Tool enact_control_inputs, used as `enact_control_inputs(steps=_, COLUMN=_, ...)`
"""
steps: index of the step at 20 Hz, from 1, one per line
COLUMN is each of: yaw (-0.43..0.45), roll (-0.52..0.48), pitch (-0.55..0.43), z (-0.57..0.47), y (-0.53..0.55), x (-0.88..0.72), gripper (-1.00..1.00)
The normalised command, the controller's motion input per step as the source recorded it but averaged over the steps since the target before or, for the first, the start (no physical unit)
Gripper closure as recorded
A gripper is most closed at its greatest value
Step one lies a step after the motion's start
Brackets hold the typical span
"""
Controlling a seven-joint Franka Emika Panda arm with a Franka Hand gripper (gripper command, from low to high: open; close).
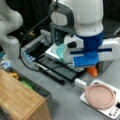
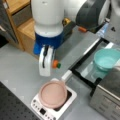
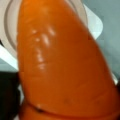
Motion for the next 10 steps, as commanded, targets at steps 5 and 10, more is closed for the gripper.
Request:
enact_control_inputs(steps=5, yaw=-0.395, roll=0.043, pitch=0.07, z=-0.04, y=0.03, x=-0.32, gripper=1.0)
enact_control_inputs(steps=10, yaw=-0.321, roll=0.041, pitch=0.0, z=-0.11, y=0.07, x=-0.51, gripper=1.0)
